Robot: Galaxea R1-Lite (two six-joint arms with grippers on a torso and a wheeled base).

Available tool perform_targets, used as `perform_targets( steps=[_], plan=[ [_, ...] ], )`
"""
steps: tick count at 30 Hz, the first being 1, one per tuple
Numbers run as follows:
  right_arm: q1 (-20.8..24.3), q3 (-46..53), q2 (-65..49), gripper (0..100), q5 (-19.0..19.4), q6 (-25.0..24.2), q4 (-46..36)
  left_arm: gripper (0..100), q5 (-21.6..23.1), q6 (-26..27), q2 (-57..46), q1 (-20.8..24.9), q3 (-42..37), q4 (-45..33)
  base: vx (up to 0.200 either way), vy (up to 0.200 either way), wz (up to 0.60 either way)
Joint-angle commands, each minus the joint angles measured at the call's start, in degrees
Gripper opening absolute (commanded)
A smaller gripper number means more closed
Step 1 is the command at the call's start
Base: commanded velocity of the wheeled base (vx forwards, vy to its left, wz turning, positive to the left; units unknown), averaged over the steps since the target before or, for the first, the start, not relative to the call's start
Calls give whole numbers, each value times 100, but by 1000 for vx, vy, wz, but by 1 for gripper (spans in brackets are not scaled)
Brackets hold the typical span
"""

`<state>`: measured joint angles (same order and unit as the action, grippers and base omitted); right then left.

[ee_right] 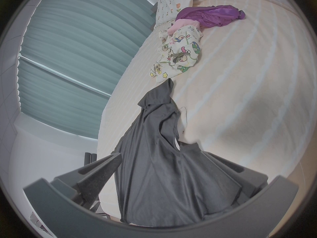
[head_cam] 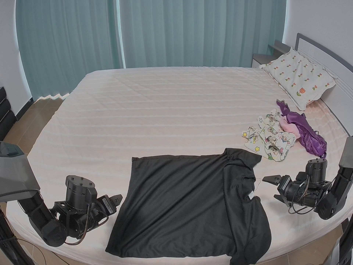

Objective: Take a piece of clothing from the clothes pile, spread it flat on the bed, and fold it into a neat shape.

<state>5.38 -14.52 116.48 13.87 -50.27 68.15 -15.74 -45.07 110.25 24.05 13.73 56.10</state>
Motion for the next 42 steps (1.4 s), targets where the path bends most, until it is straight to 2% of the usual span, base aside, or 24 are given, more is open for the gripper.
perform_targets(
  steps=[1, 9, 15, 18, 23, 30, 39, 42],
  plan=[
    [7, 2, 41, 100, 1, 0, -3, 100, 1, -55, 58, -6, 42, 6, 0, 0, 0],
    [16, 2, 252, 100, 1, 35, -3, 100, 9, -107, 330, 65, 51, 15, 0, 0, 0],
    [236, -33, 885, 100, -78, 413, 59, 100, 27, -266, 357, 117, 86, 15, 0, -200, 0],
    [253, -69, 1114, 100, -166, 431, 340, 100, 27, -266, 374, 196, 69, 15, 0, -200, 0],
    [368, -200, 1702, 100, -192, 448, 981, 100, 36, -327, 436, 249, 86, 15, 0, 0, 0],
    [605, -772, 2142, 100, -420, 457, 1069, 100, 36, -336, 568, 249, 113, 24, 0, 0, 0],
    [992, -921, 2300, 100, -517, 457, 1096, 100, 36, -336, 576, 249, 157, 24, 0, 0, 0],
    [1088, -1009, 2423, 100, -754, 571, 1096, 100, 36, -336, 576, 249, 165, 24, 0, 0, 0]
  ],
)
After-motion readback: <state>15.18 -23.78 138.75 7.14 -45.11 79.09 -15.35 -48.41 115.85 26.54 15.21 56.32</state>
